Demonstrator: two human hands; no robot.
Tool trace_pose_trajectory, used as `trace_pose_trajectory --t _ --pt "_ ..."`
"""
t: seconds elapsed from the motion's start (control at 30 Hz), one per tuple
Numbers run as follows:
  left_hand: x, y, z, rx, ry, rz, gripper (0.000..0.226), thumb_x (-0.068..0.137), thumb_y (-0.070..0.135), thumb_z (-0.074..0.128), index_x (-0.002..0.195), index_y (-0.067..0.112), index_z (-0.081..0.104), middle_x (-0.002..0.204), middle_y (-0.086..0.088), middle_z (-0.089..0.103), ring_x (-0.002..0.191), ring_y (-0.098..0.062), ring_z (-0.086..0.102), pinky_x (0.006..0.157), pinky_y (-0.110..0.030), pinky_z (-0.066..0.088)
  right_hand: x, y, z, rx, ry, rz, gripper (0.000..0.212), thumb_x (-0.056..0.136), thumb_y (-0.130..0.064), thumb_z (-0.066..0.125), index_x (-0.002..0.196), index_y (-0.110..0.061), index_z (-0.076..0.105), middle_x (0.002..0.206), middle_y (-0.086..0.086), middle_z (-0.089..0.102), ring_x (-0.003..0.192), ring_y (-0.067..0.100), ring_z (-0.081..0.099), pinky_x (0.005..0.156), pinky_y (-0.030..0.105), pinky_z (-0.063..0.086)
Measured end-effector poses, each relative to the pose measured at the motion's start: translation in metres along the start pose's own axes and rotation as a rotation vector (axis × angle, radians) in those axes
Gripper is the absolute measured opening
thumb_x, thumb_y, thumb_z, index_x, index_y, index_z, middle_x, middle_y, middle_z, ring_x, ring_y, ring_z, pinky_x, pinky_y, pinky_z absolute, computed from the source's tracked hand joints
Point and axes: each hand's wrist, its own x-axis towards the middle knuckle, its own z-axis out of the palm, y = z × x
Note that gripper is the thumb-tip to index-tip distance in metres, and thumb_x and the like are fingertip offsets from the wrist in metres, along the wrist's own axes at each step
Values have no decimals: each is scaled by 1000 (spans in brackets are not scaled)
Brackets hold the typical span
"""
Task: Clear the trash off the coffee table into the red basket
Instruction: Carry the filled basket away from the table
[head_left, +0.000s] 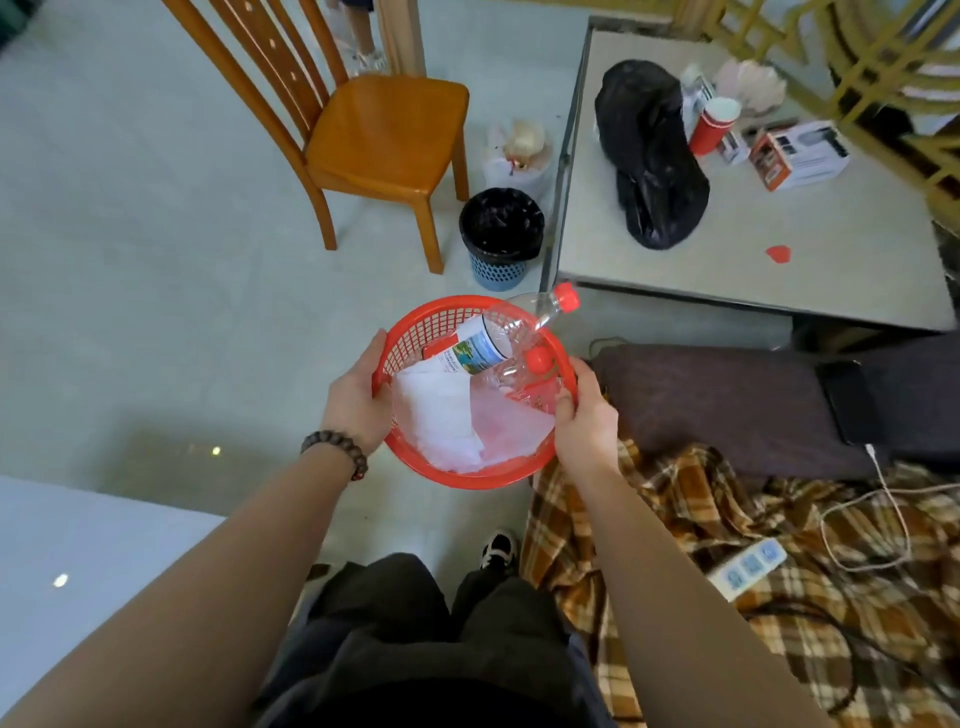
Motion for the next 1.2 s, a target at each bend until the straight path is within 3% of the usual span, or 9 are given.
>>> trace_pose_trajectory --t 0.4,0.53,0.77,0.83,0.9,0.97,1.07,1.13,1.2 --pt "192 29 20 -4 -98 -10 50 95 30 43 143 29 29 131 -5 51 98 -12 46 79 -26 38 172 -45 46 -17 -23 101 42 97 -18 39 137 -31 40 92 -9 58 71 -10 49 56 5 33" --pt "270 21 22 35 -155 -6 50 97 24 40 144 27 26 129 -8 53 103 -21 53 81 -29 41 234 -68 79 -67 -7 169 42 96 -18 37 136 -34 38 88 -9 56 66 -9 48 49 2 32" --pt "377 1 33 106 -216 -44 53 98 22 38 146 31 18 128 -5 54 92 -12 52 65 -17 42 320 -84 142 -84 -14 269 41 97 -16 34 134 -36 35 91 -5 58 78 16 57 65 22 40" --pt "398 -9 49 103 -240 -68 53 98 23 37 146 32 17 130 -5 53 94 -13 56 66 -17 44 339 -71 157 -83 -22 297 41 98 -16 33 135 -35 34 95 -5 57 80 16 55 65 20 39" --pt "416 -26 72 93 -259 -109 53 98 23 37 146 33 17 128 -3 55 83 -4 57 58 -6 43 358 -50 174 -78 -29 341 42 99 -15 34 136 -35 34 97 -6 55 82 13 54 60 16 38" --pt "430 -48 102 71 -264 -169 53 98 22 37 146 35 19 125 -2 56 73 9 49 46 -2 37 374 -22 192 -82 -30 380 41 99 -16 34 136 -35 34 97 -7 54 77 7 53 54 10 34" --pt "446 -87 158 66 -254 -263 51 98 20 36 145 34 22 129 -1 54 74 9 46 47 0 35 395 30 223 -106 -38 430 40 99 -18 33 134 -38 34 96 -5 56 74 6 53 51 11 32" --pt "455 -114 197 91 -235 -300 51 98 17 36 145 33 23 132 -2 52 82 2 51 53 1 36 410 67 243 -120 -45 456 40 99 -21 33 134 -40 33 97 -5 56 79 13 54 53 12 33" --pt "464 -141 234 123 -233 -322 52 98 14 34 145 32 22 132 -4 52 98 -13 57 72 -10 41 426 105 264 -125 -48 470 40 99 -21 34 133 -42 33 96 -7 55 80 15 54 56 16 35"
